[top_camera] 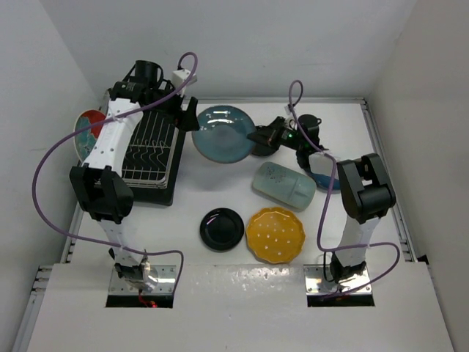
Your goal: Load the plates into the dish rack
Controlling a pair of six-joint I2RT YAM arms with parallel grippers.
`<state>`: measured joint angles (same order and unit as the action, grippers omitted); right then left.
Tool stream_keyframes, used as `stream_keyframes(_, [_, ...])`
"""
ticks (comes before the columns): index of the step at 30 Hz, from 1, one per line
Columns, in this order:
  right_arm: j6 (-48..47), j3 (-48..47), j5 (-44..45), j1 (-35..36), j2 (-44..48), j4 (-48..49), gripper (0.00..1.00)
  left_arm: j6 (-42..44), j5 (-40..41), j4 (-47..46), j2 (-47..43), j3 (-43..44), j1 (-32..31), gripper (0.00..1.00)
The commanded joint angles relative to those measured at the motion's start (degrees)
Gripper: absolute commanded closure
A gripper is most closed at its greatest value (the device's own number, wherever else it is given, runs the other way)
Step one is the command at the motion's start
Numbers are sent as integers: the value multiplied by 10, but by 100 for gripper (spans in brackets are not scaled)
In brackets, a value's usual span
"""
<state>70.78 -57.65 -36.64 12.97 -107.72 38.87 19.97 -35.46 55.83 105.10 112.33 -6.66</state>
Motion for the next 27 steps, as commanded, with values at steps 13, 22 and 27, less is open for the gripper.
stream_keyframes(13, [74,-95,-101,51,15,254,100,-45,-173,-37,1,-65,37,42])
stream_keyframes(22, [34,-99,-84,58,18,167,86,-56,-186,-37,-38,-49,60,100])
stream_keyframes(27, [-46,-90,-42,57,50,54,0,-63,26,-37,-74,39,71,100])
